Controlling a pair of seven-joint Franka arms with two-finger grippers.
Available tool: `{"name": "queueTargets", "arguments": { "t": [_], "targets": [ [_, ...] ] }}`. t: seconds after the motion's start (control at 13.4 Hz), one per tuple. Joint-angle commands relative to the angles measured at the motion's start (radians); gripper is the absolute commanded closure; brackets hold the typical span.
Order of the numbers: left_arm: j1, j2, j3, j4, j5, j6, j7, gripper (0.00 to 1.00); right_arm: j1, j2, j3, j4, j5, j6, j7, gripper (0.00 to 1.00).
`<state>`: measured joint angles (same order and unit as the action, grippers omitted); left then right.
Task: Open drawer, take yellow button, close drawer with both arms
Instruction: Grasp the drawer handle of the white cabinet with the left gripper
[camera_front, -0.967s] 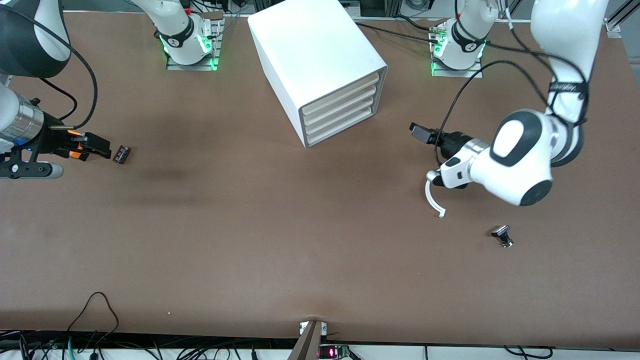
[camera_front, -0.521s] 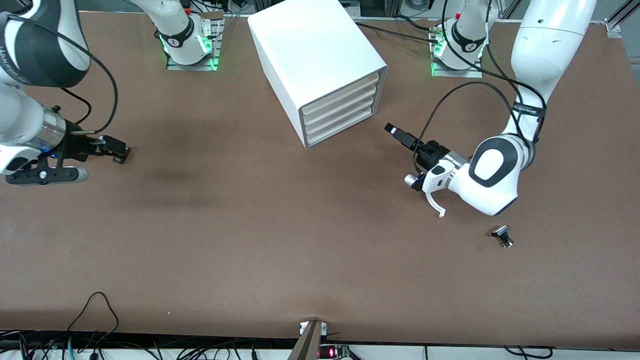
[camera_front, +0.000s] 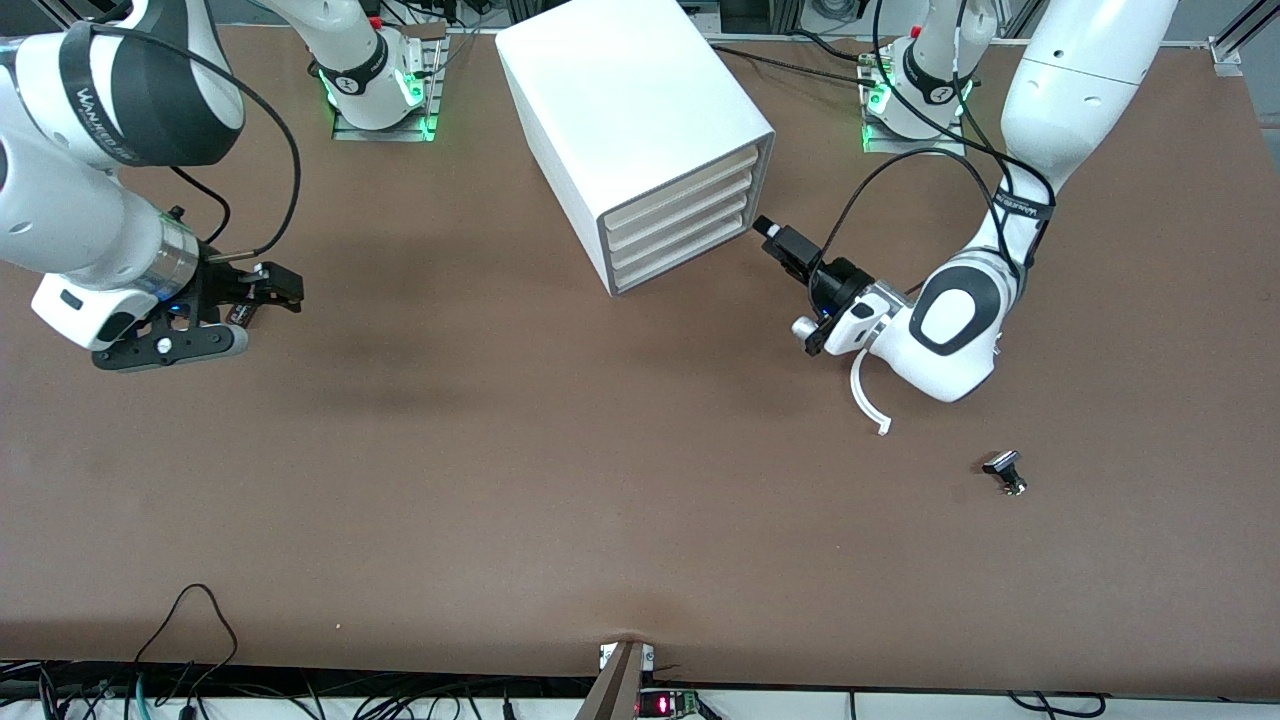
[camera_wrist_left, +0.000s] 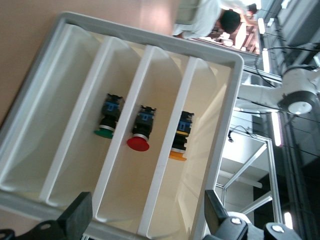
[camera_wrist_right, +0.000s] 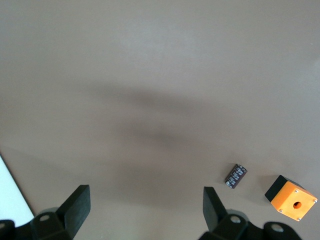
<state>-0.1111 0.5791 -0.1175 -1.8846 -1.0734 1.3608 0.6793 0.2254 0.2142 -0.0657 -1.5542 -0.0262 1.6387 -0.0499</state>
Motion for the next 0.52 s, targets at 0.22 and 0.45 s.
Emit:
{"name": "queueTargets", "arguments": {
  "t": [0.22,0.45],
  "targets": [
    [0.004,-0.172,-0.059,-0.249,-0.114,0.084,0.173,0.05,-0.026,-0.004,-0.014,0.014,0.038,-0.013,-0.249,0.00],
    [0.002,-0.200,-0.091,-0.298,-0.154,0.110,0.180,0.05,-0.024,-0.004,-0.014,0.025,0.037,-0.008,-0.269,0.00]
  ]
}}
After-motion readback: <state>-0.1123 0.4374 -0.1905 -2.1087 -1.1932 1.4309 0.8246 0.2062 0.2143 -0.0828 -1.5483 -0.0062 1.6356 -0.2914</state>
